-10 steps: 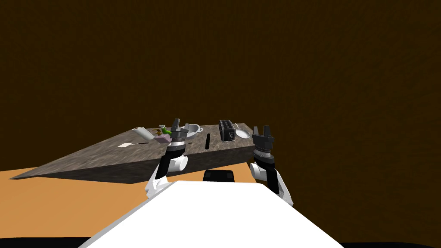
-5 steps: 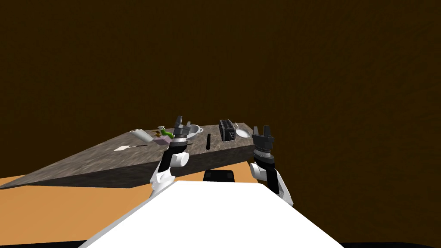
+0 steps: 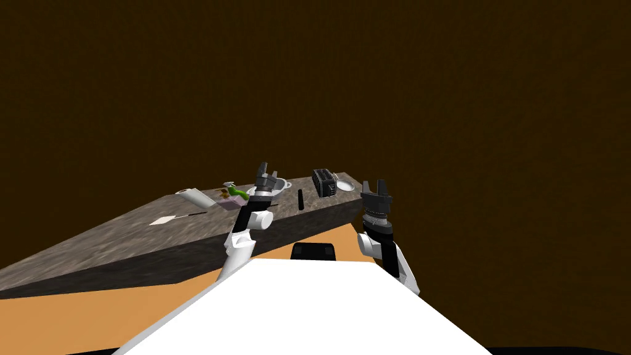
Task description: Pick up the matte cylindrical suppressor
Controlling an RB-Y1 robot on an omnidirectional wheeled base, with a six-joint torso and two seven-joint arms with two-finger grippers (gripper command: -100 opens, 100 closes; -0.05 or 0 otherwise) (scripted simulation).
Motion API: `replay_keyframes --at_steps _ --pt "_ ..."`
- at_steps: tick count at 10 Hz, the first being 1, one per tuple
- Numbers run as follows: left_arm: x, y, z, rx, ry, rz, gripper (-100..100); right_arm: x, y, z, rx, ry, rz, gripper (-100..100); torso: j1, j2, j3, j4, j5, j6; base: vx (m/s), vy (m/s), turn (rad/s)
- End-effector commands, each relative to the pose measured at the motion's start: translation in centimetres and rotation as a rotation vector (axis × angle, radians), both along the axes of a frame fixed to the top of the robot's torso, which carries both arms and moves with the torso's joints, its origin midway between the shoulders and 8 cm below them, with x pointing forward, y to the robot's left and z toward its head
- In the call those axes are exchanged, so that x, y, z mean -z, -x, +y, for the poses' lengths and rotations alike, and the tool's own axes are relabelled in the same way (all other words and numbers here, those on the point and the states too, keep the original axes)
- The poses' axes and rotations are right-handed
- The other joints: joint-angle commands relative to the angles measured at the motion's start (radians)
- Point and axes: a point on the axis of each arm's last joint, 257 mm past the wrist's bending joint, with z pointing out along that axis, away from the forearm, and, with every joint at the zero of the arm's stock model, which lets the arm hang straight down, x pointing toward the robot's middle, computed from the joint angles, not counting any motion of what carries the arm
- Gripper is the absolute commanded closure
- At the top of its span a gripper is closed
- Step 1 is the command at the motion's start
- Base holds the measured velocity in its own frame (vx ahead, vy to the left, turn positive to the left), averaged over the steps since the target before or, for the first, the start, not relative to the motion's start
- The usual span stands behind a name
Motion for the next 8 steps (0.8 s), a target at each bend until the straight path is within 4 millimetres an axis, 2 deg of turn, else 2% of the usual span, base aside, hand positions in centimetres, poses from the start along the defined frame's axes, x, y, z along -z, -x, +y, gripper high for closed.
replay_keyframes --at_steps 1,3,4,5,6,7,8 --pt "-0.1 -1.5 -0.6 0.020 -0.003 0.024 -100 0.0 0.0 0.0 0.000 0.000 0.000 0 0.000 0.000 0.000 0.000 0.000 0.000 -0.066 0.122 -0.126" --pt "-0.2 -2.8 -1.1 0.038 -0.010 0.050 -100 0.0 0.0 0.0 0.000 0.000 0.000 0 0.002 -0.001 -0.001 0.000 0.000 0.001 -0.072 0.144 -0.185" --pt "-0.1 -4.2 -1.6 0.054 -0.019 0.077 -100 0.0 0.0 0.0 0.000 0.000 0.000 0 -0.001 -0.002 -0.001 -0.001 0.000 0.000 -0.070 0.107 -0.129" --pt "-0.2 -4.2 -1.7 0.056 -0.019 0.078 -100 0.0 0.0 0.0 0.000 0.000 0.000 0 -0.001 -0.002 -0.001 -0.001 0.000 0.001 -0.059 0.077 -0.106" --pt "0.0 -5.6 -2.2 0.071 -0.031 0.106 -100 0.0 0.0 0.0 0.000 0.000 0.000 0 -0.003 -0.003 -0.002 -0.001 -0.001 0.000 -0.063 0.078 -0.181" --pt "-0.1 -5.7 -2.3 0.074 -0.032 0.109 -100 0.0 0.0 0.0 0.000 0.000 0.000 0 -0.004 -0.003 -0.002 -0.001 -0.001 0.001 -0.054 0.083 -0.104" --pt "-0.1 -7.0 -2.8 0.088 -0.045 0.131 -100 0.0 0.0 0.0 0.000 0.000 0.000 0 -0.003 -0.003 -0.002 -0.001 -0.001 0.000 -0.051 0.111 -0.157"
